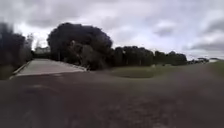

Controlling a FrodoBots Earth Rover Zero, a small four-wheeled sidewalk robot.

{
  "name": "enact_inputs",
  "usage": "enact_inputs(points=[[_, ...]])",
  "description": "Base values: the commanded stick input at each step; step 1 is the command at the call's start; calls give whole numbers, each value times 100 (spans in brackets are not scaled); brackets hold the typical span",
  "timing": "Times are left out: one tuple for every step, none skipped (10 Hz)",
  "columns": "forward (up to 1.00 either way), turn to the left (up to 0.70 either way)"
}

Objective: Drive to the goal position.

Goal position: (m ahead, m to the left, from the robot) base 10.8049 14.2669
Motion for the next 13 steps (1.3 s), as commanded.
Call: enact_inputs(points=[[70, 35], [70, 35], [70, 35], [70, 35], [70, 35], [70, 32], [70, 11], [70, 0], [70, 0], [70, 0], [70, 0], [70, 0], [70, 0]])
